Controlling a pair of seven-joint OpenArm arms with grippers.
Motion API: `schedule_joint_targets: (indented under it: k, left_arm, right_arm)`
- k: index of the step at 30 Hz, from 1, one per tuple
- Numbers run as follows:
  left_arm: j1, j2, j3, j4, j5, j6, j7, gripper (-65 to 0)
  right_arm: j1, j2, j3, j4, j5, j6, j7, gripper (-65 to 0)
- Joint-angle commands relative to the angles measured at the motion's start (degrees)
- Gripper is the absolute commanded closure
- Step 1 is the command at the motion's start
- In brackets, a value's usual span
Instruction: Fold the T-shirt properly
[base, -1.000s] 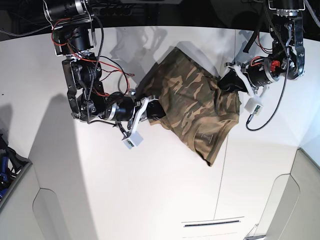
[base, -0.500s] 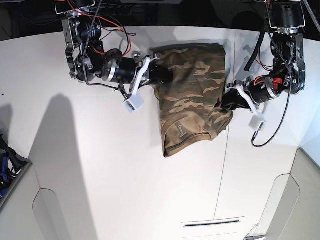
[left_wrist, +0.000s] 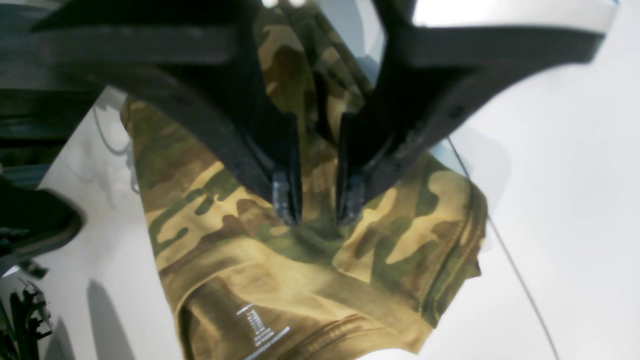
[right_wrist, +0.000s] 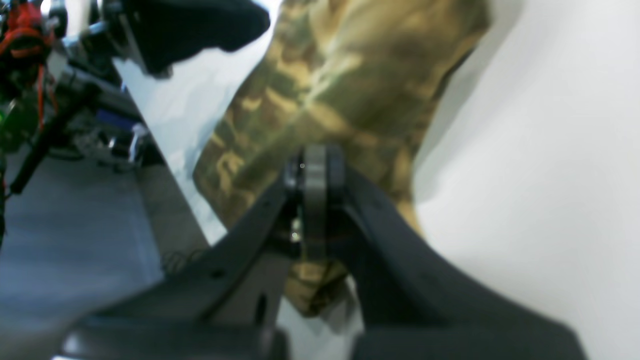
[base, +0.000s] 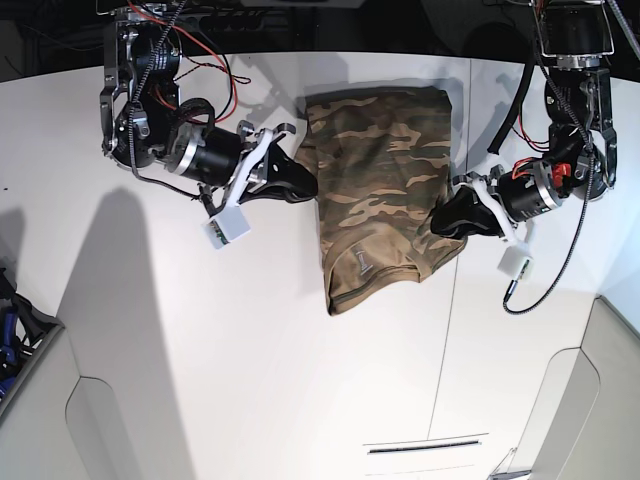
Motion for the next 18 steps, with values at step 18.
schedule_joint_targets:
  k: [18]
  left_arm:
    - [-3.7, -0.6, -0.3, 0.9, 7.0, 4.3, -5.2, -38.9]
  right_arm:
    - [0.7, -0.2, 2.5, 1.4, 1.1, 0.4, 6.1, 0.0]
